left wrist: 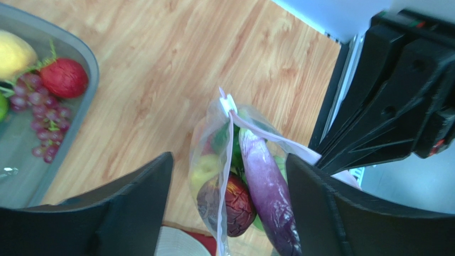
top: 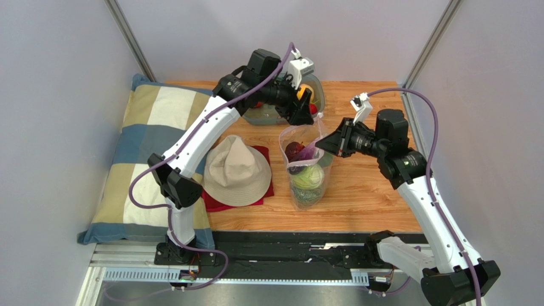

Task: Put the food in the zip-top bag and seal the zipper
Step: Zip the zipper food storage bag at the center of the board.

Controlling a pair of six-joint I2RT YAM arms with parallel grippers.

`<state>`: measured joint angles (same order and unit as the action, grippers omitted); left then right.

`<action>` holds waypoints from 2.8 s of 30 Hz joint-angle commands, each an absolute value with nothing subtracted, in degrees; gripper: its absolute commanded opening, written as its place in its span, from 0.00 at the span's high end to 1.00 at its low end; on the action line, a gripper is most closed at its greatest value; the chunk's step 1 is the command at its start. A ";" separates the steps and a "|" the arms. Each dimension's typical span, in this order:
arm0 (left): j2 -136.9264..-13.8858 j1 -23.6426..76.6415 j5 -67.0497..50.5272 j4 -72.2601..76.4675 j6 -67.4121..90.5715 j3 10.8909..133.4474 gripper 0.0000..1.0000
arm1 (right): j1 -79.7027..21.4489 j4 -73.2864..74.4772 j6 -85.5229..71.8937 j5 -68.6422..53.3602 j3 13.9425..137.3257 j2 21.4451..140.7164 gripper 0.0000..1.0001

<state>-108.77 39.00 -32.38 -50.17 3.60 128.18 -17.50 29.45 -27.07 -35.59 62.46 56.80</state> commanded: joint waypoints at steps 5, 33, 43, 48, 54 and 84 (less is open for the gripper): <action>-111.27 40.34 -29.35 -55.72 -4.57 129.64 0.35 | -17.75 28.39 -21.19 -35.59 65.04 55.81 1.00; -116.10 39.29 -62.66 -42.01 -18.89 128.67 1.00 | 7.72 48.41 13.07 -60.25 77.77 61.77 0.23; -118.38 40.25 -68.81 -40.52 -21.53 130.69 1.00 | 11.25 59.76 42.70 -70.13 79.98 68.47 0.23; -119.27 41.83 -69.78 -39.99 -21.36 130.96 1.00 | 9.58 61.17 46.75 -71.19 80.95 69.70 0.24; -119.88 42.98 -71.98 -39.46 -21.53 131.13 1.00 | 6.95 61.79 50.97 -71.37 79.72 70.22 0.27; -115.49 41.75 -66.10 -43.50 -25.04 126.65 0.66 | 1.41 73.74 67.50 -67.85 80.51 67.15 1.00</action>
<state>-119.79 43.00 -67.24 -42.54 -21.06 127.07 1.61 71.66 63.88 -67.61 78.89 69.12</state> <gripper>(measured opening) 0.348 0.008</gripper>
